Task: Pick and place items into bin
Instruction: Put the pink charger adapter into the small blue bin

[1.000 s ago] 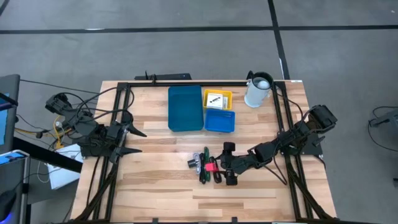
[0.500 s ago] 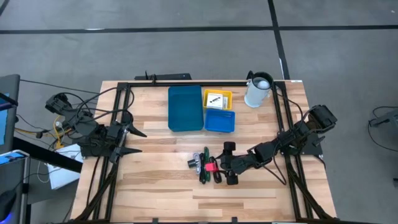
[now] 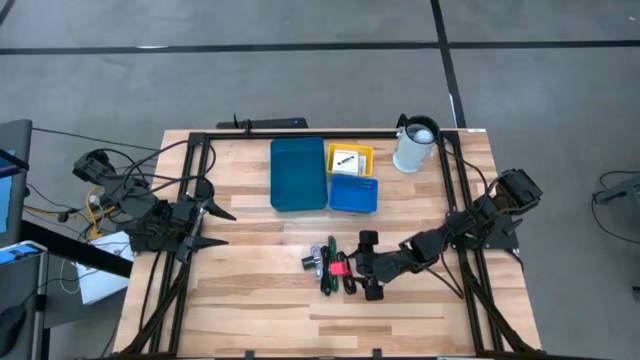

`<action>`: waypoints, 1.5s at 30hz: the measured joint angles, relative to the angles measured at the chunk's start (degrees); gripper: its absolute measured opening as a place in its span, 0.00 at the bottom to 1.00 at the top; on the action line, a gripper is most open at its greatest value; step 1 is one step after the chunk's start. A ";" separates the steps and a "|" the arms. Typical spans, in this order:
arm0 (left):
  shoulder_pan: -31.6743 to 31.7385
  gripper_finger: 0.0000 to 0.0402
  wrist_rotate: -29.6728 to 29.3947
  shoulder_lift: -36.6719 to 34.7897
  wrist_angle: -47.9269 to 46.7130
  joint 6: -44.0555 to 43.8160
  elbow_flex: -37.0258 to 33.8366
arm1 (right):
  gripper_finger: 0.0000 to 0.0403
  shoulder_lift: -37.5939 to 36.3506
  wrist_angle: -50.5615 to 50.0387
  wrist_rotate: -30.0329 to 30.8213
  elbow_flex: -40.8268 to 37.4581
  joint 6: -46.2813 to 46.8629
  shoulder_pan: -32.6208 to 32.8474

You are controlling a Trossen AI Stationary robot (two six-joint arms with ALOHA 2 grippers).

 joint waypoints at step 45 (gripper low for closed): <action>0.00 0.67 0.10 -0.01 -0.65 -0.15 0.01 | 0.65 0.04 1.78 -0.23 -0.02 -5.62 -1.45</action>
